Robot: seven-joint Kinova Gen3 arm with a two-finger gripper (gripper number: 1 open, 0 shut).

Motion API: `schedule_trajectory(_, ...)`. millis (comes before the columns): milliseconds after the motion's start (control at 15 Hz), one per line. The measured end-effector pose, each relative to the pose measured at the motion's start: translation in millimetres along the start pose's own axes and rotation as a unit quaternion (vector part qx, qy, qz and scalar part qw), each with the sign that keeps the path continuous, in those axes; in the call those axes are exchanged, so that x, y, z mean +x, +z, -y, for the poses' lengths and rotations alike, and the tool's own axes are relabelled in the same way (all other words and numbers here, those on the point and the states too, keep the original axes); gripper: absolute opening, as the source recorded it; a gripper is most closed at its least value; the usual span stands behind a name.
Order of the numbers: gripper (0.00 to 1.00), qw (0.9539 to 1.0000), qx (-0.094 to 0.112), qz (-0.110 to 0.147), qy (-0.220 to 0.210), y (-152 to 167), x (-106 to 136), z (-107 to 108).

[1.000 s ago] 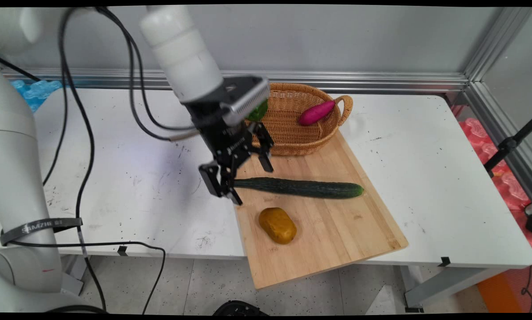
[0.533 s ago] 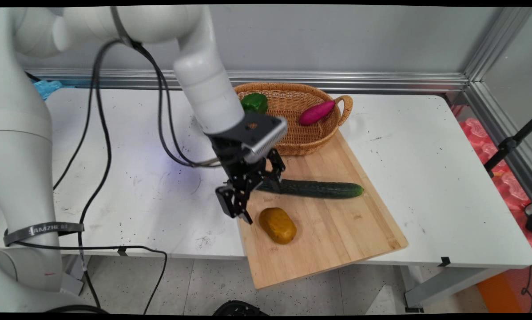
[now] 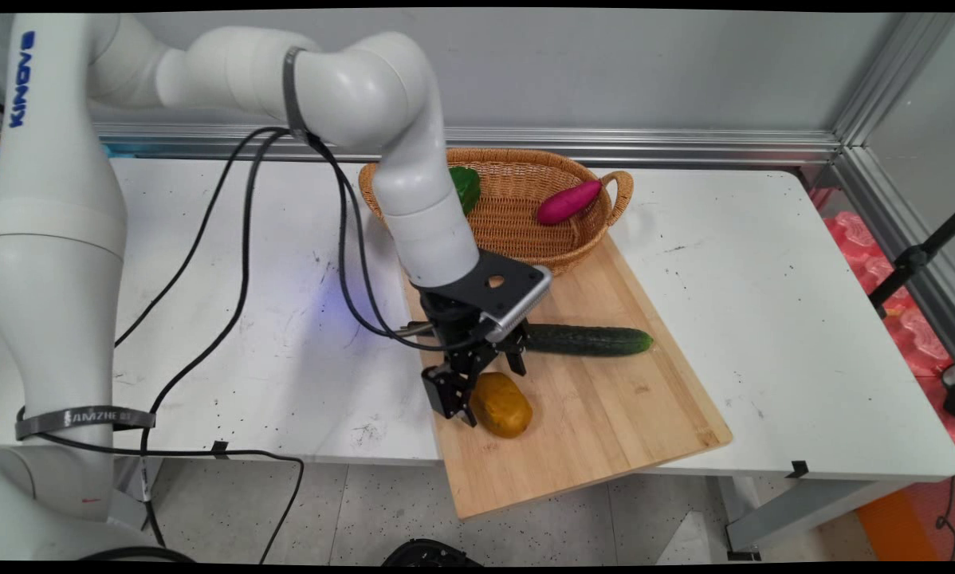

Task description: Pick up the potato from the cutting board, then place the picked object in the vegetable basket

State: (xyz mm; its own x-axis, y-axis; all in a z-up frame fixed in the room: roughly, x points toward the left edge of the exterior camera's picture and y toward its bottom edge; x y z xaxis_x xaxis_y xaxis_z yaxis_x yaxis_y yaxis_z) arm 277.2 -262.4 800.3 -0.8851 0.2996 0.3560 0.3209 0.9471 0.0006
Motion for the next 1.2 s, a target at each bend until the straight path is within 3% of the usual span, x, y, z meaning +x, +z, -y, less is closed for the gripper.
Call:
schedule_trajectory(133,1.0,1.0,-0.003,0.004,-0.001,7,1,3)
schedule_trajectory(200,0.0,1.0,-0.006,0.006,-0.002,9,1,4)
schedule_trajectory(533,0.0,0.9997,-0.023,0.007,-0.004,3,4,0)
schedule_trajectory(800,0.0,0.9997,-0.024,0.003,-0.009,-15,10,-1)
schedule_trajectory(933,0.0,0.9995,-0.018,-0.002,-0.026,-35,13,-1)
schedule_trajectory(1200,0.0,0.9965,0.015,-0.008,-0.081,-77,14,0)
